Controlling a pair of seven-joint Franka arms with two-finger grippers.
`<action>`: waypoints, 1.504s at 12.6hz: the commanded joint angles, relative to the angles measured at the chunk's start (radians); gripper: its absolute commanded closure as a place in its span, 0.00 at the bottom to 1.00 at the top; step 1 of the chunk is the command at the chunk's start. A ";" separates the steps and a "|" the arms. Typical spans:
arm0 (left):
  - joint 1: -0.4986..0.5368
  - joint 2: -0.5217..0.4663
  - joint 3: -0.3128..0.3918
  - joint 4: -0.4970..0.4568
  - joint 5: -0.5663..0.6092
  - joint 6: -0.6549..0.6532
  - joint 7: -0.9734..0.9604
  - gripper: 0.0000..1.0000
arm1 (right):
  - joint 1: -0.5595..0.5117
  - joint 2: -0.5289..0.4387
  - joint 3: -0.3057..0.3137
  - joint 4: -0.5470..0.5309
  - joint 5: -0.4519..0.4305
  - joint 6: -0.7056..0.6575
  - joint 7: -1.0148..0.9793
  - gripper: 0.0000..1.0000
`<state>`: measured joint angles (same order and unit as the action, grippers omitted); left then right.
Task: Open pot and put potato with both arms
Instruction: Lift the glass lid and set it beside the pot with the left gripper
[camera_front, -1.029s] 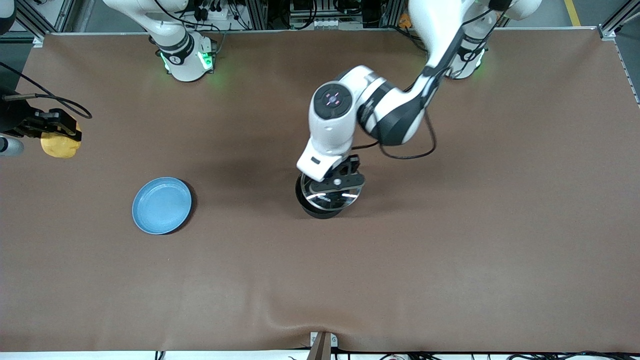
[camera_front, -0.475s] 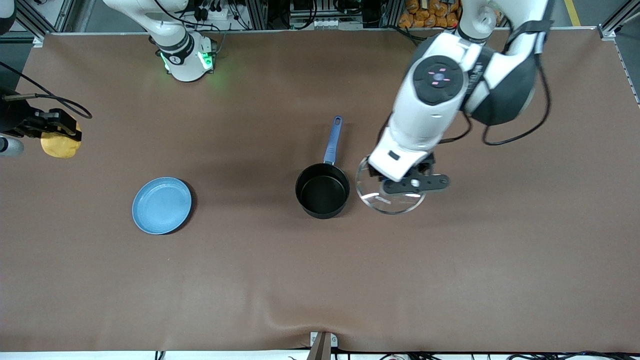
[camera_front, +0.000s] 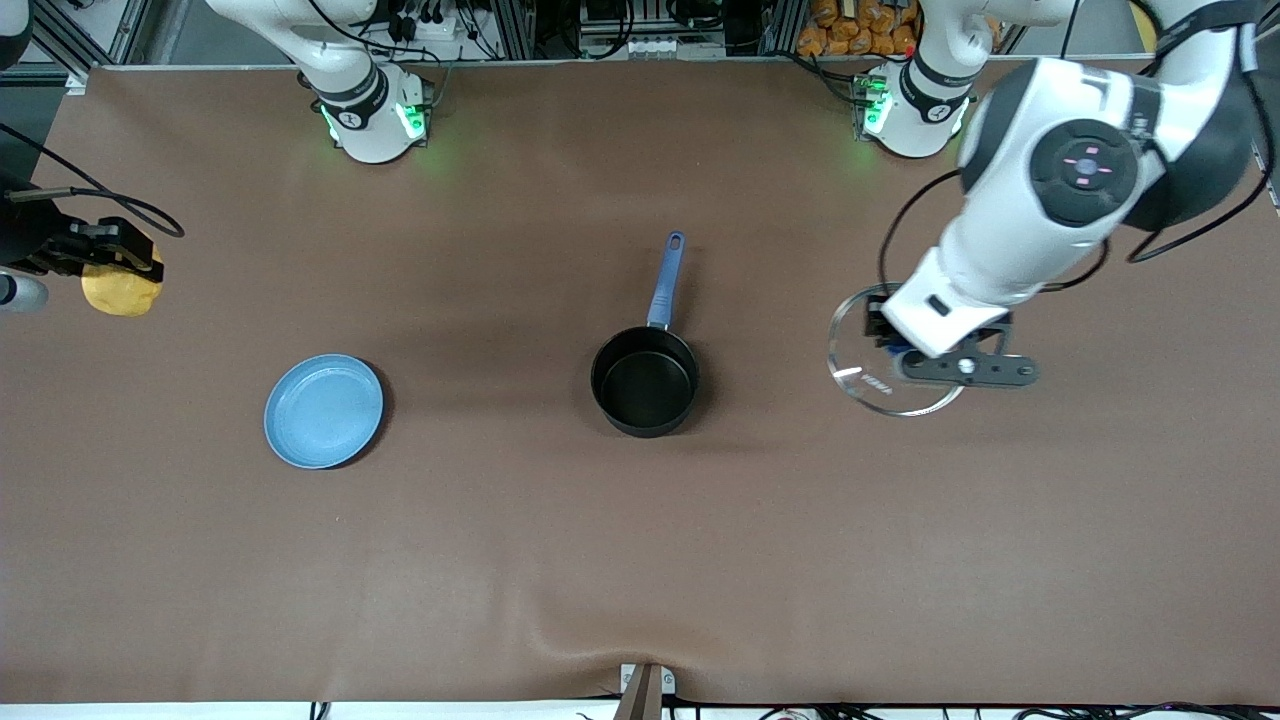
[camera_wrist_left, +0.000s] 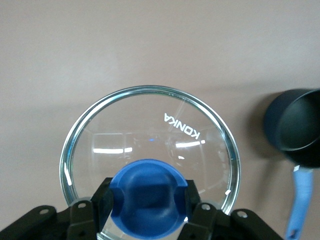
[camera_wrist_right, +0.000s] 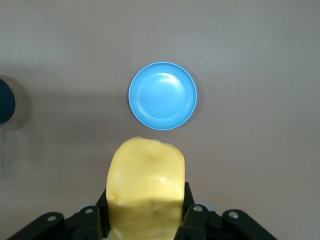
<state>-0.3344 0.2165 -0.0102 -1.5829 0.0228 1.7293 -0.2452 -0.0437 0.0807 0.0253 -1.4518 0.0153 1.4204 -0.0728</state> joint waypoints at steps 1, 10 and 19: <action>0.057 -0.089 -0.013 -0.178 0.019 0.113 0.062 1.00 | 0.004 -0.007 0.005 -0.001 -0.003 0.003 -0.001 1.00; 0.201 -0.089 -0.013 -0.534 0.017 0.545 0.205 1.00 | 0.252 0.033 0.005 0.001 0.005 0.147 0.258 1.00; 0.276 0.113 -0.014 -0.620 0.019 0.877 0.260 1.00 | 0.502 0.235 0.005 -0.001 0.051 0.379 0.367 1.00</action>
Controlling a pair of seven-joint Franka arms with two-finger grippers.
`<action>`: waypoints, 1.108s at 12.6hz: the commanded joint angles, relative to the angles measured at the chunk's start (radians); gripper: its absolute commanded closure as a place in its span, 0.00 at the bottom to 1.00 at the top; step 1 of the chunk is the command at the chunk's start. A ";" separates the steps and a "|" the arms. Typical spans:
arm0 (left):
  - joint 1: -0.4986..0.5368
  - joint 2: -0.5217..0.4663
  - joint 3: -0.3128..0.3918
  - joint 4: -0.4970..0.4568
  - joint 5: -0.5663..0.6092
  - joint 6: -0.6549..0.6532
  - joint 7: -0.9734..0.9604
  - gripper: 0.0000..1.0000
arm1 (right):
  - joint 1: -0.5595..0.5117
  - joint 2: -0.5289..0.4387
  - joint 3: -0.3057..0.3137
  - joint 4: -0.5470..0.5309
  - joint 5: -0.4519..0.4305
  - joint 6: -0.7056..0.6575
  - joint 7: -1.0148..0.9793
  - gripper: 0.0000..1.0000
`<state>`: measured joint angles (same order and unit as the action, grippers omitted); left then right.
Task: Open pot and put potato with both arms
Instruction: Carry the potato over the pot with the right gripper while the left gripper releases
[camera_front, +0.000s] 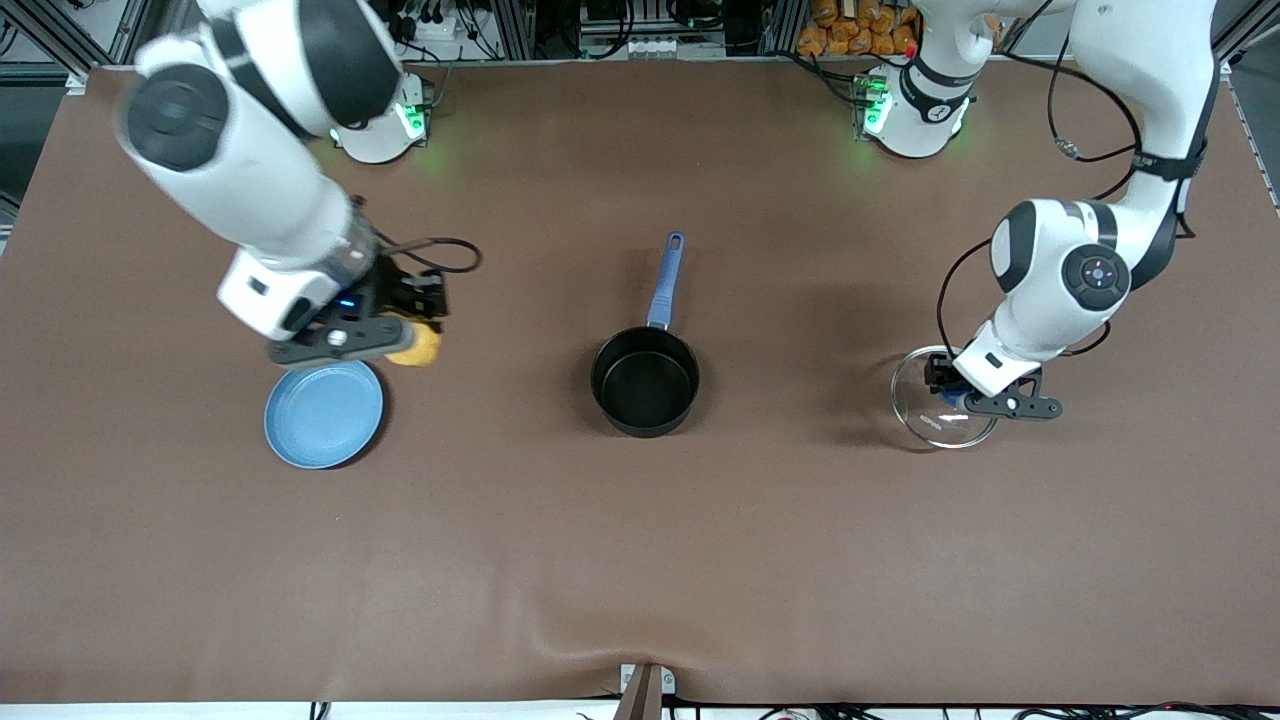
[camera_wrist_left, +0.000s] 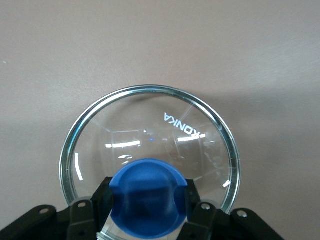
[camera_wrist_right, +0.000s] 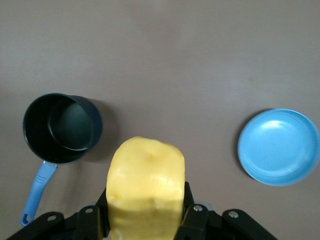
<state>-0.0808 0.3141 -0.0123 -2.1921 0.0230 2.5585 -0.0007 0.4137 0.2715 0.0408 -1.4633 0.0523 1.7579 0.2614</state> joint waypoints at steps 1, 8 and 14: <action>0.038 0.023 -0.012 -0.014 0.020 0.055 0.022 1.00 | 0.060 0.069 -0.010 0.008 0.014 0.072 0.068 1.00; 0.050 0.054 -0.012 -0.015 0.018 0.061 0.038 0.05 | 0.249 0.238 -0.013 0.004 -0.006 0.248 0.320 1.00; 0.068 -0.105 -0.012 0.001 0.018 -0.012 0.041 0.00 | 0.361 0.380 -0.016 0.006 -0.086 0.420 0.518 1.00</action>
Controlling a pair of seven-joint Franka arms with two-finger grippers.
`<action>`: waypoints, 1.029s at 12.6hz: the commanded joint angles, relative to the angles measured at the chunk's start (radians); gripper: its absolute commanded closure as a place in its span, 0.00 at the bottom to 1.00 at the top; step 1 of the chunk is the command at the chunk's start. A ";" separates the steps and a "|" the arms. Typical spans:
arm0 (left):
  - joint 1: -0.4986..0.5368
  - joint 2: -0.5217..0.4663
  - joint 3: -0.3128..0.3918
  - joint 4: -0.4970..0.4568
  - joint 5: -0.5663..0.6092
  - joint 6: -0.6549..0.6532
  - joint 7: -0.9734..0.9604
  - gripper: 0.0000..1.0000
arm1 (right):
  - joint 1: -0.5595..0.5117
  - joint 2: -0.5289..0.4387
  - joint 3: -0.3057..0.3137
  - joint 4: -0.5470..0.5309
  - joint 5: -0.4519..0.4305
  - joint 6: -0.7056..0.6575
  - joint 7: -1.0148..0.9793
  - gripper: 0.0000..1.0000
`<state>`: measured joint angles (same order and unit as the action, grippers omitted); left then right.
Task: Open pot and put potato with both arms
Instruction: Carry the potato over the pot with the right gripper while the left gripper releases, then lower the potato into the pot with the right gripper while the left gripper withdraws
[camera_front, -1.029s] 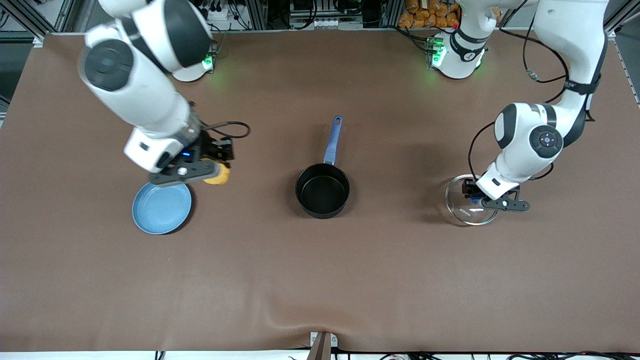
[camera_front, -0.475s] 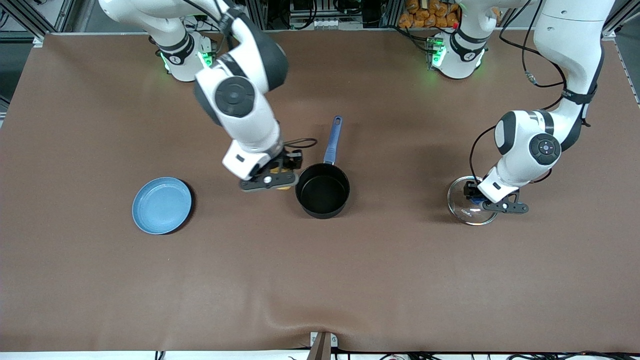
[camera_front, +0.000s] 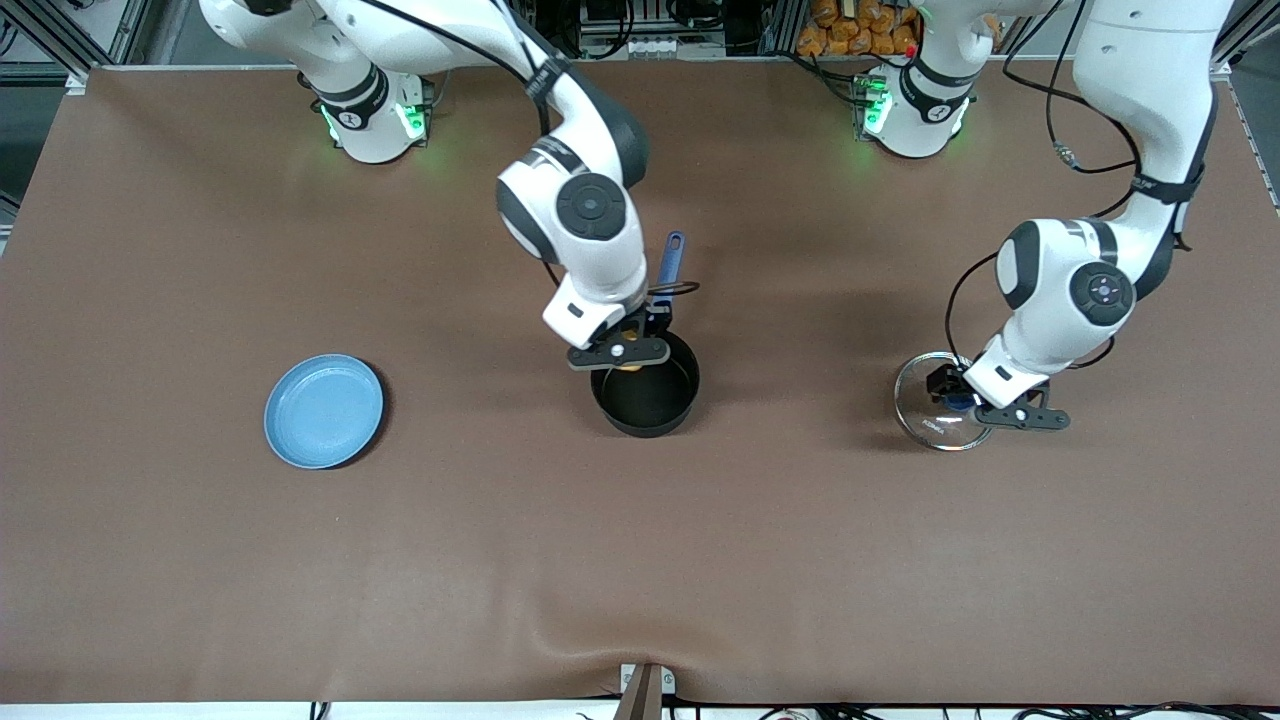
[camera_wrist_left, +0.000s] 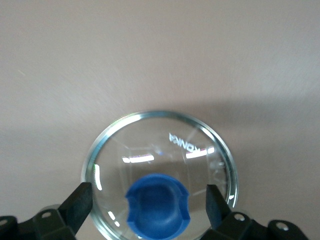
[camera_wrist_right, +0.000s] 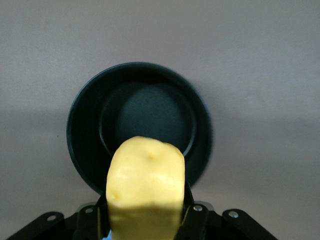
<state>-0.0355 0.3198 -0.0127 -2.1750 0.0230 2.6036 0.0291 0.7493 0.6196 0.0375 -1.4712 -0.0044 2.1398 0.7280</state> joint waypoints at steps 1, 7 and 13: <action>0.026 -0.155 -0.012 0.003 0.018 -0.104 0.011 0.00 | 0.036 0.047 -0.015 0.014 -0.031 0.063 0.053 1.00; 0.023 -0.263 -0.013 0.237 0.008 -0.503 0.009 0.00 | 0.071 0.135 -0.016 0.015 -0.124 0.178 0.149 1.00; 0.017 -0.285 -0.041 0.466 0.005 -0.802 0.008 0.00 | 0.073 0.169 -0.019 0.017 -0.154 0.218 0.163 1.00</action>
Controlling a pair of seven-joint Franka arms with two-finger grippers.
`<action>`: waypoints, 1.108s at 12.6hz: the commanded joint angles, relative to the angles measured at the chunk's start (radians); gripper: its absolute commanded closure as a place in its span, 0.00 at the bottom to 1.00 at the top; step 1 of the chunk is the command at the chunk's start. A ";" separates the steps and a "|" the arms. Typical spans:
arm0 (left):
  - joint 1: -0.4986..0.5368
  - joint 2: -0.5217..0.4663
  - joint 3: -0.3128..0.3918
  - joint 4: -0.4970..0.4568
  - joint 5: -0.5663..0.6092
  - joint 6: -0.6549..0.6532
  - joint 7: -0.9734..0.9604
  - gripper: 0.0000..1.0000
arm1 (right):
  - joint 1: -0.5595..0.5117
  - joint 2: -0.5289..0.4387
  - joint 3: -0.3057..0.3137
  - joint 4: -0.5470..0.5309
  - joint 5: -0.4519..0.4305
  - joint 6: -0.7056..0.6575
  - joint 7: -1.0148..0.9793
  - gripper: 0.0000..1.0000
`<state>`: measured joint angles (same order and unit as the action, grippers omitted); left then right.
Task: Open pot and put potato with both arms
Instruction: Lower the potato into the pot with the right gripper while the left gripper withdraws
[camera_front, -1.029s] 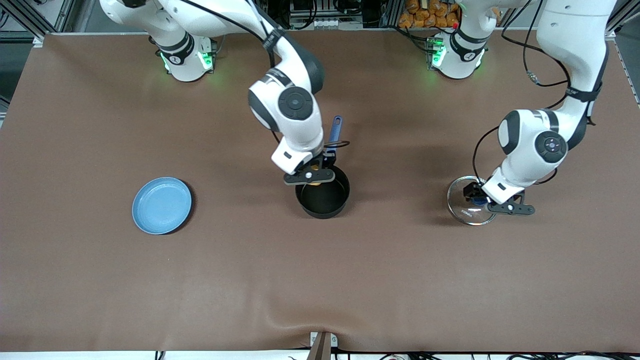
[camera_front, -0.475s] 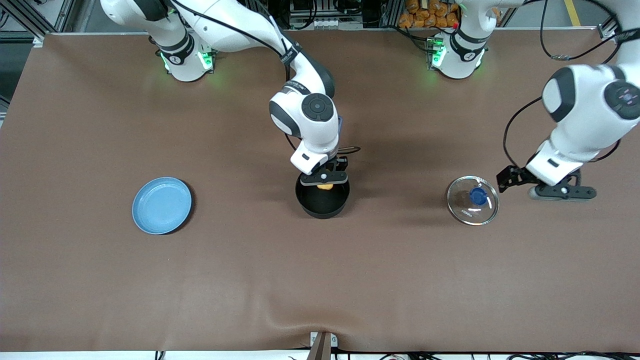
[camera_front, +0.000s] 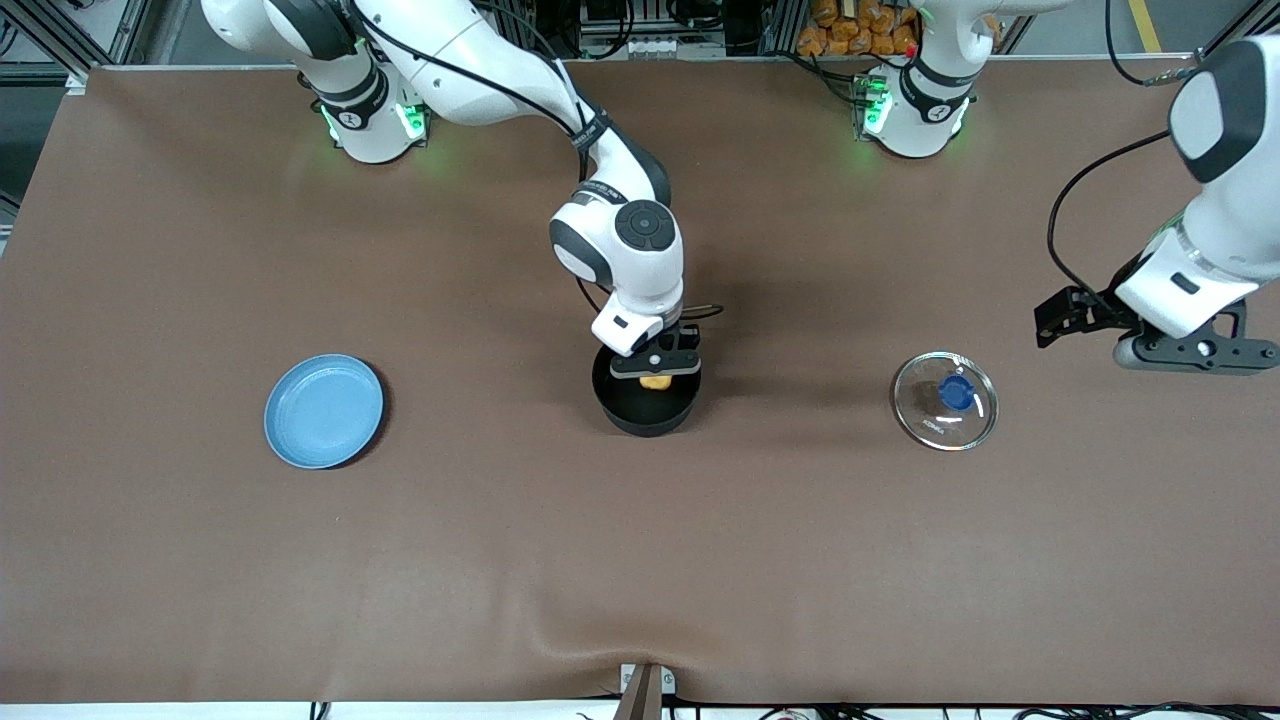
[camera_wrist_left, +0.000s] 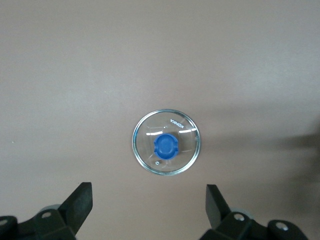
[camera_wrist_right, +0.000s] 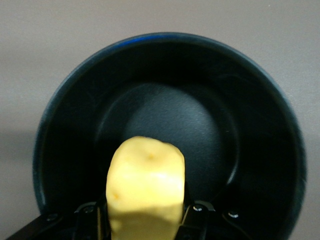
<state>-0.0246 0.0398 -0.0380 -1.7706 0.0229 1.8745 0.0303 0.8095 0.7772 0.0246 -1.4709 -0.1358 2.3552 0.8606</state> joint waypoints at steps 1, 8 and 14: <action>0.006 -0.006 -0.022 0.092 0.006 -0.115 0.005 0.00 | 0.011 0.011 -0.006 0.018 -0.027 0.003 0.031 1.00; 0.014 -0.078 -0.053 0.125 -0.037 -0.247 -0.007 0.00 | -0.009 0.019 -0.008 0.018 -0.062 0.039 0.028 1.00; 0.015 -0.075 -0.046 0.183 -0.038 -0.325 -0.019 0.00 | -0.024 0.043 -0.008 0.020 -0.062 0.084 0.029 0.78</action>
<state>-0.0166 -0.0305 -0.0834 -1.6221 0.0035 1.5889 0.0184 0.8012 0.8096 0.0063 -1.4681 -0.1645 2.4258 0.8616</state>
